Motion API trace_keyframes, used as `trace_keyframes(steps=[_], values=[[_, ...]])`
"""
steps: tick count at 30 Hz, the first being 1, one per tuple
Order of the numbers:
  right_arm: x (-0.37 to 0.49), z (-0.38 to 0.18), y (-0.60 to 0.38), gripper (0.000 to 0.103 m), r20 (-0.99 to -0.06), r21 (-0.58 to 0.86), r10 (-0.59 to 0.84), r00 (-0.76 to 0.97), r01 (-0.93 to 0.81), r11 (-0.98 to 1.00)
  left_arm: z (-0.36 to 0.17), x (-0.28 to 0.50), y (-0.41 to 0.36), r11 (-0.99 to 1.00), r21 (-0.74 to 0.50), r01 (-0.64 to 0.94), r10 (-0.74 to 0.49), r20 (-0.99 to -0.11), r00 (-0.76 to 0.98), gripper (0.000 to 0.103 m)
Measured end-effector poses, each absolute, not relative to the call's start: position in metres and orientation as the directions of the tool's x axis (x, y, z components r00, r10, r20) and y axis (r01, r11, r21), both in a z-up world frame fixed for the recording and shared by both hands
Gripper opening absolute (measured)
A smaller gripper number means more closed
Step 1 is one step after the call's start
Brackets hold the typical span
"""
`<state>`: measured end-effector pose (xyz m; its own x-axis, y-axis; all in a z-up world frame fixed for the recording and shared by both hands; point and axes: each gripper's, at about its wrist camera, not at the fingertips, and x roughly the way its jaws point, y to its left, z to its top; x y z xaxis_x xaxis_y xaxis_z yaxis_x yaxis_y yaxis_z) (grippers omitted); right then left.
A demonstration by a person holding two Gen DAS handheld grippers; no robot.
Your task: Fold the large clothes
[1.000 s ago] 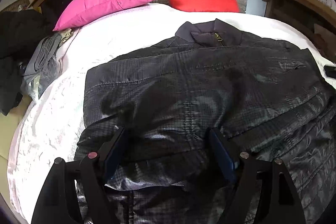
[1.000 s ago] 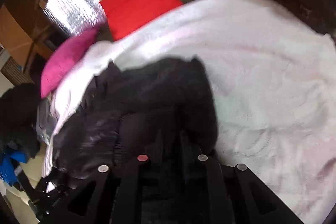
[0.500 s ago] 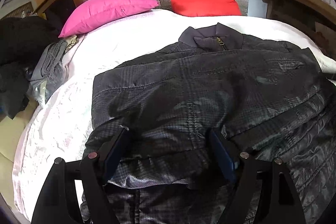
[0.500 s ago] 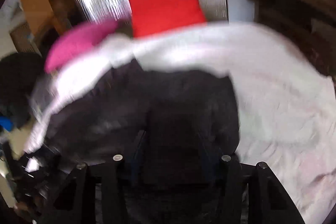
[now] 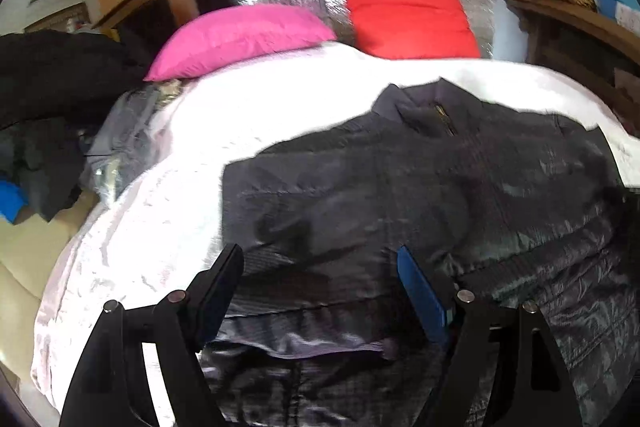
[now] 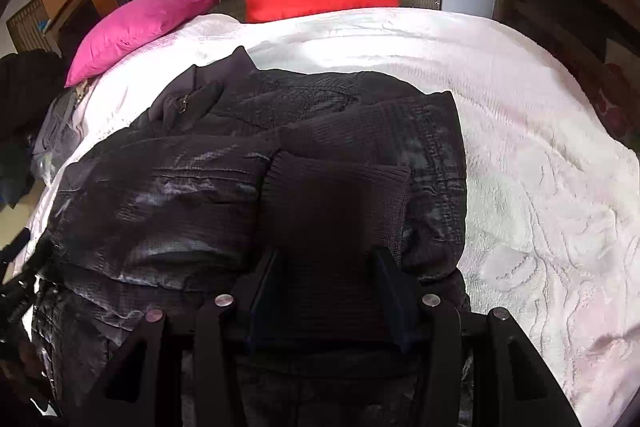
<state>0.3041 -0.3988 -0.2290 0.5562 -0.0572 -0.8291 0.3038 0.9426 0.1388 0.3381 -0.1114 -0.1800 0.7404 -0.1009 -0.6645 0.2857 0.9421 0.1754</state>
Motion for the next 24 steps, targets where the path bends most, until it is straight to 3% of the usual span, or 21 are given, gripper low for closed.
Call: trace_keyframes(steps=[12, 17, 20, 24], values=[[0.305, -0.228, -0.4, 0.053, -0.826, 0.156, -0.05, 0.562, 0.311, 0.937, -0.166, 0.344, -0.086, 0.972, 0.148, 0.185, -0.052, -0.629, 0.776, 0.08], [0.291, -0.206, -0.406, 0.053, -0.752, 0.23, -0.023, 0.659, 0.295, 0.928, -0.175, 0.35, -0.09, 0.972, 0.161, 0.17, -0.028, -0.643, 0.765, 0.08], [0.288, -0.201, -0.409, 0.053, -0.718, 0.253, -0.015, 0.696, 0.28, 0.926, -0.188, 0.366, -0.093, 0.974, 0.163, 0.158, -0.003, -0.685, 0.728, 0.082], [0.306, -0.228, -0.414, 0.053, -0.809, 0.237, 0.021, 0.587, 0.294, 0.926, -0.221, 0.394, -0.092, 0.976, 0.156, 0.152, 0.032, -0.791, 0.611, 0.084]])
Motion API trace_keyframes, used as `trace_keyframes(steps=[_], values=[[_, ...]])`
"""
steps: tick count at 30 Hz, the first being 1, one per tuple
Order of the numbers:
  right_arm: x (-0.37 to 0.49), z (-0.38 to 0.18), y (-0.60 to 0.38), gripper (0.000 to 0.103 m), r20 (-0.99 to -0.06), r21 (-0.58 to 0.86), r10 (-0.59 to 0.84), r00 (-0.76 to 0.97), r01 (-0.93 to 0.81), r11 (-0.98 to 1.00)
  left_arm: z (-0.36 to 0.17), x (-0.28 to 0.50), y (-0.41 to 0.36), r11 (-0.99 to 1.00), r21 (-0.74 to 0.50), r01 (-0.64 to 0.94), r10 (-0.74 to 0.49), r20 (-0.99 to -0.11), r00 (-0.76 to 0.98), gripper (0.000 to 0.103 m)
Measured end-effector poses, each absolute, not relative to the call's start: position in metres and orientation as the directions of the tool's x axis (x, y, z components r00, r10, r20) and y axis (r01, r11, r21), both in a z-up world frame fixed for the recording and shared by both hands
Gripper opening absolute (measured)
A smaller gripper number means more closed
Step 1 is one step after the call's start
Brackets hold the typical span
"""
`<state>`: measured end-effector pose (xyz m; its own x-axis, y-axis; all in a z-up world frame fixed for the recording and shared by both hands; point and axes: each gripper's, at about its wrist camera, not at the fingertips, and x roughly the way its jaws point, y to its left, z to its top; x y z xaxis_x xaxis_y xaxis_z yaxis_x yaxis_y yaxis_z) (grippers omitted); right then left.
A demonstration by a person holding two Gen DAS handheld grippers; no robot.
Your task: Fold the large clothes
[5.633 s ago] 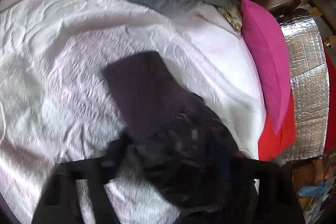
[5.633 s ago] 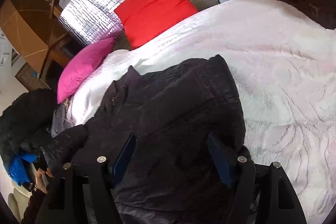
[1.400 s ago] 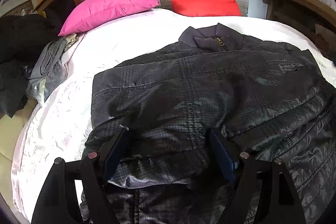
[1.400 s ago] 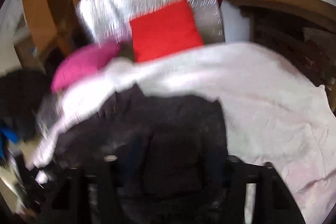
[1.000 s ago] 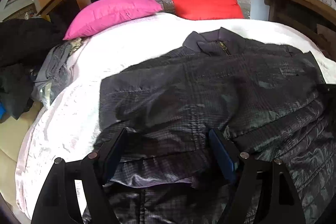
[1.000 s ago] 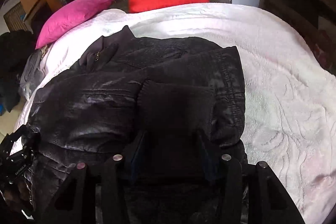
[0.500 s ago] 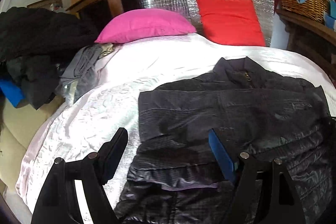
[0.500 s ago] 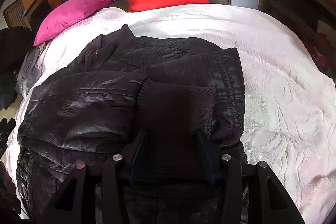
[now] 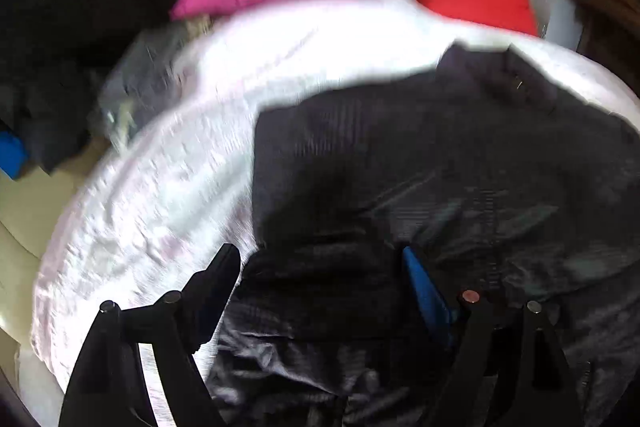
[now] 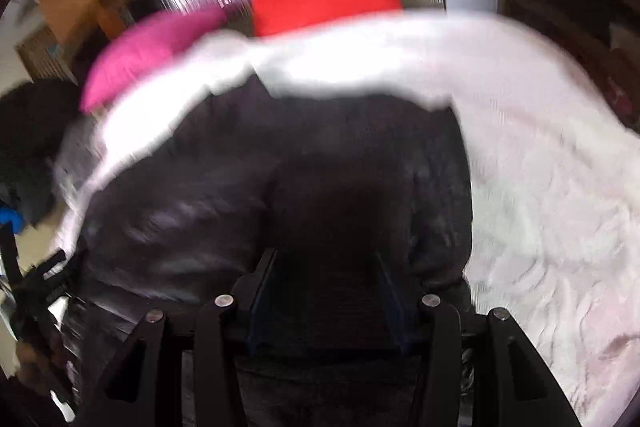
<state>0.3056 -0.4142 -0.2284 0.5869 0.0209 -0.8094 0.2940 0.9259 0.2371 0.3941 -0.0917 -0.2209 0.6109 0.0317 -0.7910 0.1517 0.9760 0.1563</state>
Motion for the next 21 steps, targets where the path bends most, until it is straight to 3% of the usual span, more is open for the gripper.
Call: trace_keyframes(steps=[4, 5, 10, 13, 16, 19, 21], values=[[0.293, -0.207, -0.436, 0.053, -0.748, 0.304, 0.049, 0.661, 0.276, 0.912, -0.202, 0.401, -0.078, 0.986, 0.098, 0.136, -0.01, -0.775, 0.632, 0.085], [0.287, -0.201, -0.444, 0.059, -0.725, 0.322, 0.044, 0.687, 0.283, 0.903, -0.196, 0.402, -0.073, 0.988, 0.094, 0.121, -0.008, -0.76, 0.65, 0.085], [0.266, -0.195, -0.489, 0.062, -0.657, 0.415, -0.001, 0.754, 0.362, 0.835, -0.19, 0.417, -0.041, 0.997, 0.079, 0.004, 0.057, -0.745, 0.665, 0.085], [0.277, -0.206, -0.487, 0.062, -0.714, 0.374, 0.009, 0.7, 0.37, 0.85, -0.206, 0.428, -0.037, 0.993, 0.116, -0.017, 0.103, -0.789, 0.606, 0.085], [0.292, -0.223, -0.484, 0.062, -0.765, 0.332, 0.0, 0.644, 0.394, 0.857, -0.215, 0.43, -0.037, 0.998, 0.069, 0.001, 0.055, -0.812, 0.58, 0.085], [0.302, -0.245, -0.476, 0.062, -0.799, 0.313, 0.013, 0.601, 0.397, 0.863, -0.212, 0.424, -0.046, 0.997, 0.044, 0.056, 0.002, -0.808, 0.59, 0.084], [0.3, -0.239, -0.474, 0.062, -0.794, 0.301, 0.002, 0.608, 0.389, 0.871, -0.209, 0.42, -0.054, 0.993, 0.095, 0.072, 0.031, -0.792, 0.609, 0.082]])
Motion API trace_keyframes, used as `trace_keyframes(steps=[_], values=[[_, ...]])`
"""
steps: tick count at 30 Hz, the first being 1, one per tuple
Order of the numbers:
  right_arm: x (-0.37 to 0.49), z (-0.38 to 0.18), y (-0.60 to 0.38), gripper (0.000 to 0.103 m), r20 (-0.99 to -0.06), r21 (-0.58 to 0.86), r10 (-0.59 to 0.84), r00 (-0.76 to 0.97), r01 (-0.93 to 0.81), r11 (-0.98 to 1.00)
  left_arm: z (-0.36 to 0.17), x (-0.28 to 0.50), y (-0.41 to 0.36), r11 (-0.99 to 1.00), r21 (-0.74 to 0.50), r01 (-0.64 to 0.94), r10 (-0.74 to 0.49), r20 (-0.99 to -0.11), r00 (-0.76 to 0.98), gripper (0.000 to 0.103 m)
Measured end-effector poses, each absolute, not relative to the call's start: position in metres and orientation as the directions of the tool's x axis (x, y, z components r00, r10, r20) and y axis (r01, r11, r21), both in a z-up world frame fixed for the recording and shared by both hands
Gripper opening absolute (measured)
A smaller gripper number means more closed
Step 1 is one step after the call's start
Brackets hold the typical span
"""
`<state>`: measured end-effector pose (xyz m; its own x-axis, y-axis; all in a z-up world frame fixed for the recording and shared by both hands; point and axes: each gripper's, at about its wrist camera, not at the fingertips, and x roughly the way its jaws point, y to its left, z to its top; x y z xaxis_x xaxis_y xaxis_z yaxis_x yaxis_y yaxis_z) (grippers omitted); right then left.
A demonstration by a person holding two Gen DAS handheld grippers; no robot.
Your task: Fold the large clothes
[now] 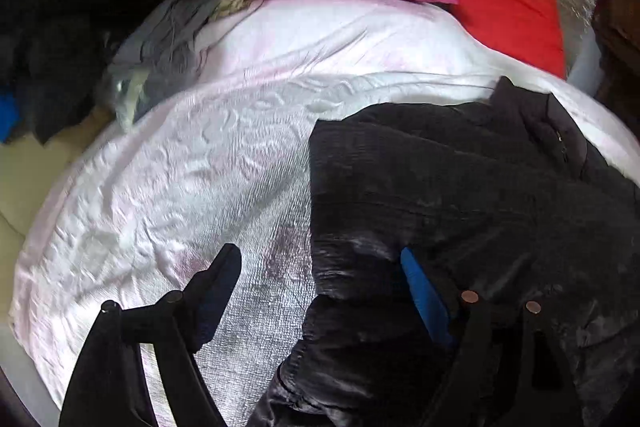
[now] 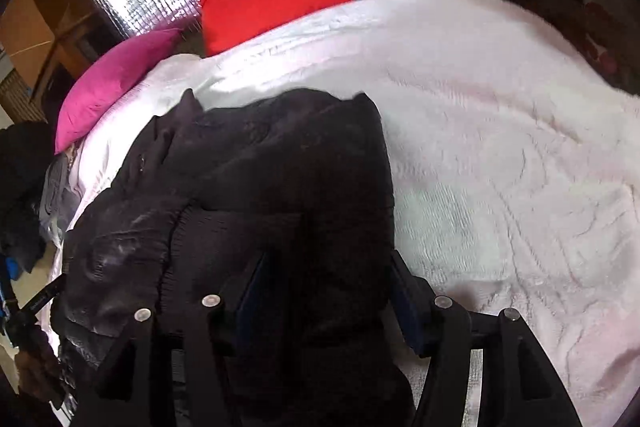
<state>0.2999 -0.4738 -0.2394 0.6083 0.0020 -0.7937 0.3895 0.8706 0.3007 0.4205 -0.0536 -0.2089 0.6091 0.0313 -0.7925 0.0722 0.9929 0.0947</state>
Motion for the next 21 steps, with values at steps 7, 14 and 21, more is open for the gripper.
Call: trace_keyframes(steps=[7, 14, 21], values=[[0.281, -0.224, -0.501, 0.062, -0.762, 0.376, 0.024, 0.648, 0.411, 0.83, -0.203, 0.422, -0.03, 0.999, -0.004, 0.035, -0.024, -0.817, 0.577, 0.082], [0.277, -0.244, -0.532, 0.071, -0.723, 0.572, 0.186, 0.665, 0.427, 0.701, -0.212, 0.427, -0.004, 0.976, -0.216, 0.028, -0.202, -0.849, 0.489, 0.087], [0.305, -0.249, -0.493, 0.072, -0.7, 0.577, 0.284, 0.655, 0.284, 0.766, -0.23, 0.429, -0.025, 0.935, -0.338, 0.113, -0.352, -0.828, 0.436, 0.058]])
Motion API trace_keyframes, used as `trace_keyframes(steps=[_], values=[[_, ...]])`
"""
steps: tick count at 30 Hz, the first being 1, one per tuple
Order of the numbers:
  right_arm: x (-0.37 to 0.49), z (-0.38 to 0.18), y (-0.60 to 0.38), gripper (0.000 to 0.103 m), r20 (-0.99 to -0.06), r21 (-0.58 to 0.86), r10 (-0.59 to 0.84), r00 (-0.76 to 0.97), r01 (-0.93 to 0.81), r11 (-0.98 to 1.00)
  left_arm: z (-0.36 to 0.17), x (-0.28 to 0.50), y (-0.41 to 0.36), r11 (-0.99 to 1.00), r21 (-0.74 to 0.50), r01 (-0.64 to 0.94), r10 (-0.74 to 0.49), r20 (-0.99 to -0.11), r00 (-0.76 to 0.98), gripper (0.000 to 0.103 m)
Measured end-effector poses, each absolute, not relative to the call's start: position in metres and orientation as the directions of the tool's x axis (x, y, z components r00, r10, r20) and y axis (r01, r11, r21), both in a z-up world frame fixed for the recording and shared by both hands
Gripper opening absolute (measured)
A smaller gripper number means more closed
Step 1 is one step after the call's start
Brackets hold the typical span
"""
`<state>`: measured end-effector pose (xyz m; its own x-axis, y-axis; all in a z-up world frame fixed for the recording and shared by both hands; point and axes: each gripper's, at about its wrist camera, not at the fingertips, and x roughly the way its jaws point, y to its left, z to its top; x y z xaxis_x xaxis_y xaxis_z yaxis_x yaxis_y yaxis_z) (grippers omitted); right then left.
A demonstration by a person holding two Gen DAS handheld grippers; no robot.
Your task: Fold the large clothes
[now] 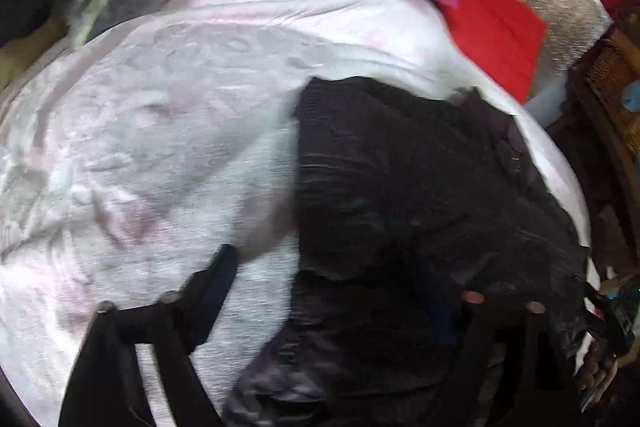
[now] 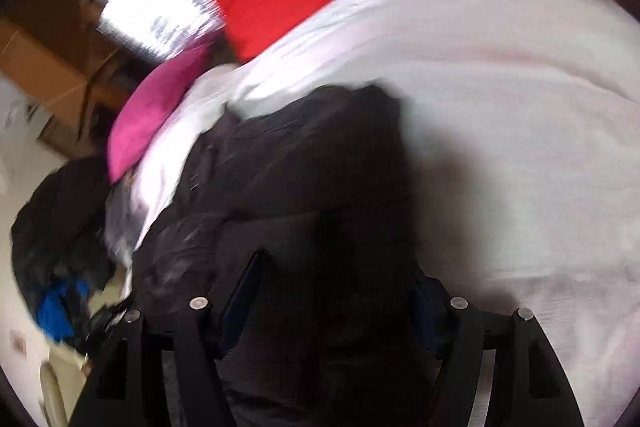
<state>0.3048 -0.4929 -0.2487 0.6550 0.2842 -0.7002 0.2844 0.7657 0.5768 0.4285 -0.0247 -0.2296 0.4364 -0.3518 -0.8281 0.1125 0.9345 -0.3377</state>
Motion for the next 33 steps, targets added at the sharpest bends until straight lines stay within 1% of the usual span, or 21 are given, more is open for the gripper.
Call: trace_keyframes(steps=[1, 3, 5, 7, 9, 10, 11, 12, 13, 14, 15, 18, 20, 22, 24, 26, 27, 28, 29, 31, 33], values=[[0.308, -0.247, -0.484, 0.069, -0.718, 0.534, 0.251, 0.649, 0.283, 0.797, -0.23, 0.428, -0.032, 0.927, -0.348, 0.142, -0.375, -0.825, 0.422, 0.049], [0.314, -0.247, -0.47, 0.062, -0.759, 0.429, 0.174, 0.628, 0.282, 0.858, -0.228, 0.423, -0.042, 0.946, -0.282, 0.16, -0.324, -0.832, 0.449, 0.048], [0.312, -0.247, -0.469, 0.049, -0.763, 0.414, 0.155, 0.628, 0.29, 0.863, -0.23, 0.423, -0.049, 0.952, -0.257, 0.168, -0.306, -0.838, 0.452, 0.048], [0.308, -0.244, -0.472, 0.041, -0.754, 0.424, 0.152, 0.639, 0.297, 0.856, -0.231, 0.424, -0.049, 0.949, -0.272, 0.159, -0.315, -0.838, 0.446, 0.049], [0.307, -0.245, -0.473, 0.041, -0.75, 0.422, 0.147, 0.644, 0.296, 0.857, -0.237, 0.426, -0.049, 0.947, -0.289, 0.143, -0.322, -0.84, 0.437, 0.072], [0.304, -0.245, -0.473, 0.041, -0.752, 0.416, 0.141, 0.644, 0.298, 0.859, -0.238, 0.426, -0.049, 0.942, -0.3, 0.149, -0.335, -0.834, 0.438, 0.072], [0.304, -0.244, -0.472, 0.04, -0.752, 0.409, 0.133, 0.646, 0.299, 0.862, -0.238, 0.425, -0.052, 0.945, -0.287, 0.156, -0.327, -0.829, 0.453, 0.07], [0.304, -0.242, -0.469, 0.038, -0.752, 0.39, 0.115, 0.649, 0.297, 0.871, -0.236, 0.424, -0.055, 0.945, -0.284, 0.16, -0.326, -0.823, 0.465, 0.053], [0.303, -0.238, -0.467, 0.033, -0.752, 0.368, 0.095, 0.653, 0.296, 0.881, -0.234, 0.424, -0.058, 0.945, -0.287, 0.159, -0.328, -0.816, 0.476, 0.05], [0.304, -0.235, -0.464, 0.028, -0.749, 0.352, 0.076, 0.658, 0.299, 0.887, -0.233, 0.424, -0.062, 0.951, -0.265, 0.16, -0.31, -0.816, 0.488, 0.043], [0.303, -0.231, -0.463, 0.027, -0.74, 0.341, 0.052, 0.67, 0.307, 0.889, -0.233, 0.424, -0.065, 0.954, -0.25, 0.163, -0.299, -0.816, 0.495, 0.039], [0.305, -0.225, -0.466, 0.025, -0.719, 0.326, 0.005, 0.695, 0.331, 0.886, -0.229, 0.43, -0.071, 0.963, -0.227, 0.146, -0.27, -0.799, 0.537, 0.032], [0.308, -0.225, -0.463, 0.025, -0.719, 0.295, -0.03, 0.694, 0.343, 0.892, -0.231, 0.44, -0.076, 0.968, -0.215, 0.127, -0.249, -0.794, 0.554, 0.031], [0.317, -0.236, -0.459, 0.025, -0.735, 0.251, -0.059, 0.675, 0.352, 0.902, -0.238, 0.447, -0.082, 0.973, -0.19, 0.131, -0.23, -0.805, 0.547, 0.036], [0.315, -0.241, -0.46, 0.027, -0.735, 0.247, -0.067, 0.675, 0.359, 0.9, -0.237, 0.445, -0.091, 0.982, -0.12, 0.146, -0.182, -0.81, 0.557, 0.047], [0.309, -0.235, -0.463, 0.033, -0.739, 0.273, -0.046, 0.672, 0.36, 0.892, -0.232, 0.439, -0.097, 0.984, -0.089, 0.154, -0.16, -0.822, 0.546, 0.054], [0.306, -0.233, -0.465, 0.036, -0.739, 0.294, -0.029, 0.673, 0.36, 0.885, -0.229, 0.437, -0.097, 0.984, -0.093, 0.154, -0.162, -0.828, 0.537, 0.063], [0.302, -0.231, -0.468, 0.061, -0.745, 0.325, 0.0, 0.667, 0.363, 0.873, -0.226, 0.434, -0.094, 0.985, -0.1, 0.143, -0.161, -0.838, 0.521, 0.069], [0.3, -0.23, -0.471, 0.08, -0.752, 0.352, 0.029, 0.658, 0.364, 0.863, -0.223, 0.429, -0.093, 0.985, -0.111, 0.13, -0.163, -0.844, 0.512, 0.078], [0.288, -0.224, -0.472, 0.08, -0.738, 0.396, 0.06, 0.672, 0.359, 0.845, -0.216, 0.418, -0.084, 0.983, -0.14, 0.118, -0.181, -0.843, 0.507, 0.078], [0.274, -0.215, -0.469, 0.08, -0.735, 0.37, 0.029, 0.678, 0.364, 0.855, -0.215, 0.409, -0.079, 0.982, -0.145, 0.118, -0.185, -0.847, 0.498, 0.078]])
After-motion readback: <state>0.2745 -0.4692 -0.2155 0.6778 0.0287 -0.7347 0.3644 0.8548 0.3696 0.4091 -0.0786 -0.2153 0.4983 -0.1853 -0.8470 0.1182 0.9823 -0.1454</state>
